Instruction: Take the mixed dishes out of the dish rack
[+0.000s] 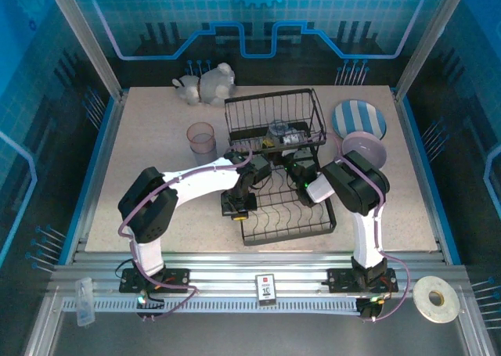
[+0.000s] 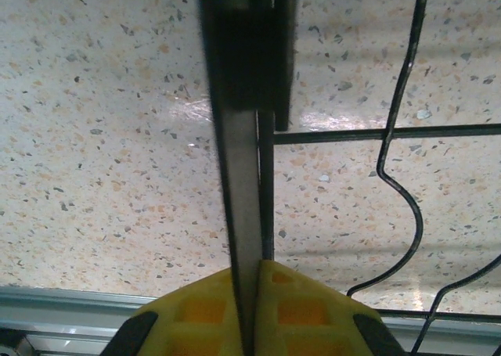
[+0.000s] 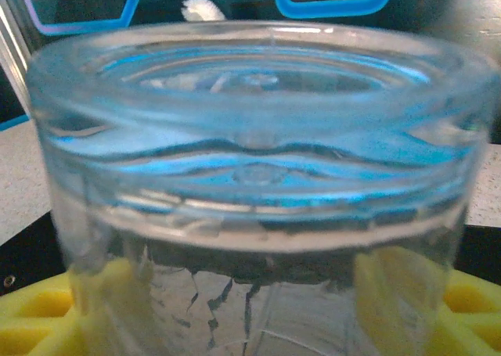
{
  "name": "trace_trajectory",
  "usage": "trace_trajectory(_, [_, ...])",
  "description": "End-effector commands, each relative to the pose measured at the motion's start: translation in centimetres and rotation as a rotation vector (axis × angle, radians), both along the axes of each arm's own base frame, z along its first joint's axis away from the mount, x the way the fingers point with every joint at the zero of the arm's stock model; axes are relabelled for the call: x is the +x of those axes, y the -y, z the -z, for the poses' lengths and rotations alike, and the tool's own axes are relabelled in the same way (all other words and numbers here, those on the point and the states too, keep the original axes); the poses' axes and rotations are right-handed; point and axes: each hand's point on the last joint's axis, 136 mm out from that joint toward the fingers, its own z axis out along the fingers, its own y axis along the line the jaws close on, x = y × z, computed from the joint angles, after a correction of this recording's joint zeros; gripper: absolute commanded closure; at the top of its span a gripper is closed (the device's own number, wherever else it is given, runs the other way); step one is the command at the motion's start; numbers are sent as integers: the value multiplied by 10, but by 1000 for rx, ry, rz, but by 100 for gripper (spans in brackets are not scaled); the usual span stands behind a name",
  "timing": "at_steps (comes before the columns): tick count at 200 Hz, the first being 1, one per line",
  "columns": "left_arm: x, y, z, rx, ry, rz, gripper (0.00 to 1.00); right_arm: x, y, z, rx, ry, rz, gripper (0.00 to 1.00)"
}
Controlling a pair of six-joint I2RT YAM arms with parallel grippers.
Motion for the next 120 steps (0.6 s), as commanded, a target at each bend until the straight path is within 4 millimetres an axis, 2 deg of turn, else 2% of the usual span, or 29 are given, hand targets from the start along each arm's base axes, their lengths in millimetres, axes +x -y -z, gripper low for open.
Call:
trace_trajectory(1, [14,20,9,-88,39,79,100,-27,-58,-33,-155,134,-268,59])
trace_trajectory(21, [15,20,7,-92,45,82,100,-26,-56,-28,-199,133,-262,59])
trace_trajectory(57, [18,17,1,-90,58,81,100,-21,-39,-30,-190,162,-224,58])
trace_trajectory(80, [18,14,-5,-91,67,79,100,-20,-40,-40,-174,229,-213,58])
trace_trajectory(120, [21,11,-11,-87,74,74,100,-10,-50,-30,-196,254,-217,58])
